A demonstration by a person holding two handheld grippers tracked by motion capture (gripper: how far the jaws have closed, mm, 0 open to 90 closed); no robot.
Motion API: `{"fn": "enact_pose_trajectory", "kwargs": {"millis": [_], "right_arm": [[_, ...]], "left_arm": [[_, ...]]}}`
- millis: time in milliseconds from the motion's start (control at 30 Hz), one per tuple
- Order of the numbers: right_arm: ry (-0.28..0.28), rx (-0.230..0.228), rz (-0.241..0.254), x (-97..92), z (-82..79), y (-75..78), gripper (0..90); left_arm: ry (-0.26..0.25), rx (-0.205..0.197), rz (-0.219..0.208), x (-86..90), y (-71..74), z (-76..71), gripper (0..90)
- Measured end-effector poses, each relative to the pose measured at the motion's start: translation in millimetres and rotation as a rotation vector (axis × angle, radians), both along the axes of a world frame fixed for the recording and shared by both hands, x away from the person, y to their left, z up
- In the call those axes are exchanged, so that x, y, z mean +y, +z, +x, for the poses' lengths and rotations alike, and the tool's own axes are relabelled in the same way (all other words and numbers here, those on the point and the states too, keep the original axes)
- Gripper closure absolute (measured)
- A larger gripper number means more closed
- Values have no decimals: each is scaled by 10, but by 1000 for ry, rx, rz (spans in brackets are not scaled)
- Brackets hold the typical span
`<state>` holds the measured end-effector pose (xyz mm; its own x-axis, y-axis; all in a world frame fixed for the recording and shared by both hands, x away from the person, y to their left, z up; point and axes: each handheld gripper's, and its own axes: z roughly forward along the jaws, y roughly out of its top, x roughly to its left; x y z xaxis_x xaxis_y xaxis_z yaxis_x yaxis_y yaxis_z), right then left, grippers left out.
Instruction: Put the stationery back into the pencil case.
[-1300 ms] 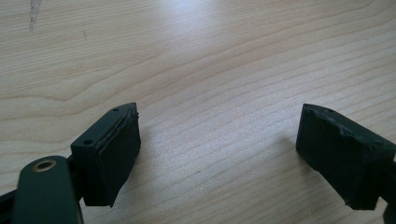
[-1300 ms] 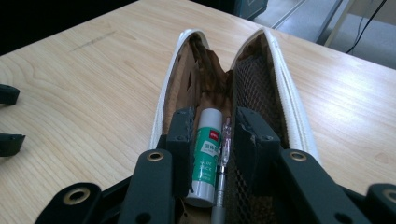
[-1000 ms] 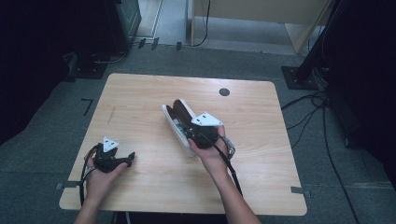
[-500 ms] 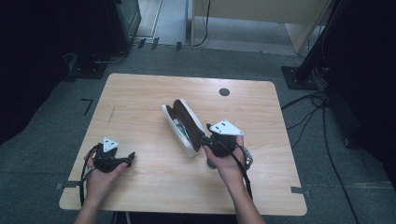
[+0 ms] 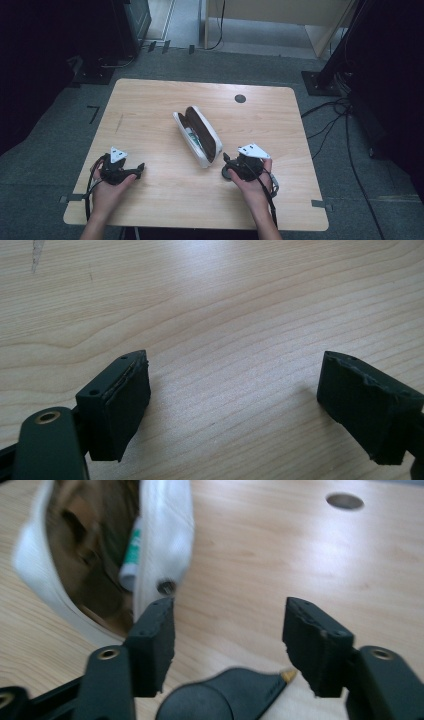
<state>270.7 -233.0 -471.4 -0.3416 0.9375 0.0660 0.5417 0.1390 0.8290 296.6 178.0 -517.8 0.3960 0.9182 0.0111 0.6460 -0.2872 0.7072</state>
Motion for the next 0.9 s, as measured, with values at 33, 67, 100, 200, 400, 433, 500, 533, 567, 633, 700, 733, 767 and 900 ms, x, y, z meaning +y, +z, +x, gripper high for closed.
{"fn": "enact_pose_trajectory", "kwargs": {"millis": [33,67,100,200,400,433,500,533,567,633,700,733,767,900], "right_arm": [[-18,8,-3,6,-14,-40,327],[-39,17,3,11,-28,-79,297],[-60,29,11,16,-41,-117,272],[-96,54,6,34,-62,-217,208],[-140,103,9,99,-96,-359,176],[-139,105,11,113,-103,-379,176],[-150,114,0,152,-120,-416,176],[-153,117,-6,163,-122,-436,176],[-148,125,-6,173,-124,-451,176],[-143,129,-24,191,-116,-477,178],[-138,133,-41,196,-100,-491,186],[-135,135,-41,191,-94,-495,200],[-132,140,-39,185,-90,-497,218],[-123,132,-49,156,-74,-504,255]], "left_arm": [[0,0,0,0,0,0,140],[0,0,0,0,0,0,140],[0,0,0,0,0,0,140],[0,0,0,0,0,0,140],[0,-1,0,0,0,0,140],[0,0,0,0,0,0,140],[0,-1,0,-1,0,0,140],[0,-1,-1,-1,-1,0,140],[0,0,0,0,0,0,140],[0,-1,-1,-1,-1,0,140],[0,-1,-1,-1,-1,0,140],[0,-1,0,0,0,0,140],[0,0,0,0,0,0,140],[0,0,0,0,0,0,140]]}}
